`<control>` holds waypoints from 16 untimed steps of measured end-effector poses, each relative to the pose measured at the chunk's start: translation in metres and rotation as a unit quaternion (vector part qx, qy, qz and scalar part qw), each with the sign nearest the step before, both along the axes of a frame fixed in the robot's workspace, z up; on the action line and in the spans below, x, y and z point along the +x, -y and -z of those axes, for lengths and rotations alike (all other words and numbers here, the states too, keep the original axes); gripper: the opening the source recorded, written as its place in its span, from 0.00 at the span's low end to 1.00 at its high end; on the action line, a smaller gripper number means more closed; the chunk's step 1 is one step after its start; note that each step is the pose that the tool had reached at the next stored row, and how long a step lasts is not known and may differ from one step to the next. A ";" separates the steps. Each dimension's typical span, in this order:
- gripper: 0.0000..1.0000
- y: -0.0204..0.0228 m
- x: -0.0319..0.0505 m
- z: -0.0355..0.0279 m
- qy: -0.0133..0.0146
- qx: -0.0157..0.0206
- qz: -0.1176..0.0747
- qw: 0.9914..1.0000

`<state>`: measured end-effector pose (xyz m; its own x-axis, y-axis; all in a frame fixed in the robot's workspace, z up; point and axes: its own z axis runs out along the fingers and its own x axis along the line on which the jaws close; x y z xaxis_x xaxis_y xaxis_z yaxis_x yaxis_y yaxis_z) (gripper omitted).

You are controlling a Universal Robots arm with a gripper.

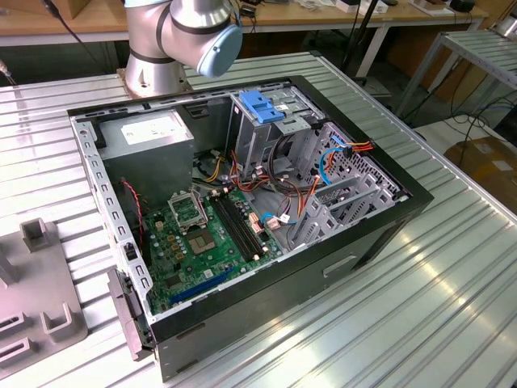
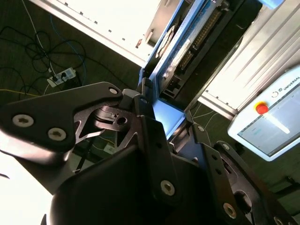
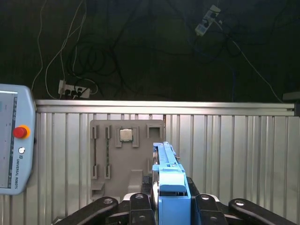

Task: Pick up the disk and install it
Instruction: 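Pick up the disk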

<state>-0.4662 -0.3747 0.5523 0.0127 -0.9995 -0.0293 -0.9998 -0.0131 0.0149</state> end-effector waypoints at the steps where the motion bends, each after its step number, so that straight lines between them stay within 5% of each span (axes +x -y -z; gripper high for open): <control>1: 0.37 0.0000 0.0007 0.0000 0.000 0.000 0.000 1.000; 16: 0.37 0.0000 0.0131 0.0000 0.000 0.000 0.000 1.000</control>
<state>-0.4530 -0.3747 0.5524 0.0126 -0.9995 -0.0293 -0.9998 -0.0131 0.0150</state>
